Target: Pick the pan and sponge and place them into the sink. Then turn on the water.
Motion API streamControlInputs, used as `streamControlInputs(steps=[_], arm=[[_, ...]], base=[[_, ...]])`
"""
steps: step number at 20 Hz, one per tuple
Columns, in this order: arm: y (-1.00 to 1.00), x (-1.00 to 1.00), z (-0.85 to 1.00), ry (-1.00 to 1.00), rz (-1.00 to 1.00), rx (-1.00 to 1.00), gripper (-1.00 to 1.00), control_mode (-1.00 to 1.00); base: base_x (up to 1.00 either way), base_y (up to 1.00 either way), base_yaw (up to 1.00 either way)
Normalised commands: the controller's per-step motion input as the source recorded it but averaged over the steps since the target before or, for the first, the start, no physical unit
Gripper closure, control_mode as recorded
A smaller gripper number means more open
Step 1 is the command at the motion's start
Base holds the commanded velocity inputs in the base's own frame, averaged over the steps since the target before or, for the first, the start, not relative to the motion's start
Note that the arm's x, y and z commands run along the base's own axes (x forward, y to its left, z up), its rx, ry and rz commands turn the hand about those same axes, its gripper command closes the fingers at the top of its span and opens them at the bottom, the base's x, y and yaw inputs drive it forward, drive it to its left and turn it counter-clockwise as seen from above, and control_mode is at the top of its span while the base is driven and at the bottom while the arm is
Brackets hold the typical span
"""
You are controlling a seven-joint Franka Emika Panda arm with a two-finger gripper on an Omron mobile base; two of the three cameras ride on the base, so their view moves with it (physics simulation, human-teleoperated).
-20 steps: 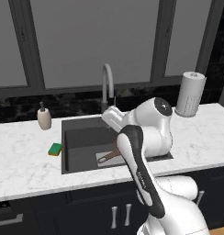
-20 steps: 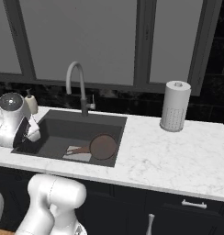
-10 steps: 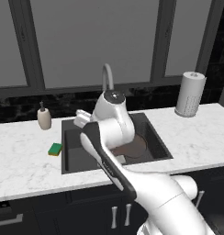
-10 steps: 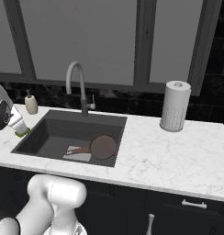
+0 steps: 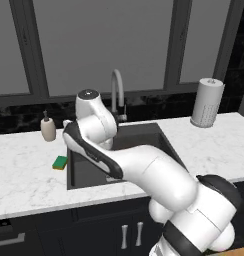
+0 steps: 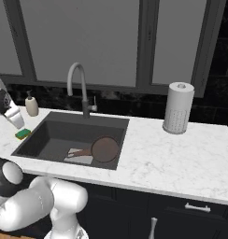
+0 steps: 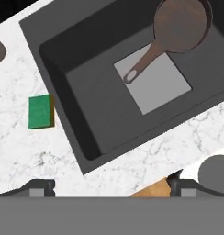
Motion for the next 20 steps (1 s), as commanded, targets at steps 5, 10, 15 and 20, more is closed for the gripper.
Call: streamControlInputs(steps=[5, 10, 15, 20], arm=[[0.35, 0.5, -0.44, 0.13, 0.0, -0.11, -1.0, -1.0], [0.31, 0.42, -0.42, 0.07, 0.0, -0.08, -1.0, -1.0], [0.27, 0.36, -0.47, 0.02, 0.0, -0.05, -1.0, -1.0], [0.21, 0.3, -0.42, 0.0, 0.0, -0.01, -1.0, -1.0]], base=[[0.0, 0.0, 0.0], [0.0, 0.0, 0.0], [0.0, 0.0, 0.0], [0.0, 0.0, 0.0]])
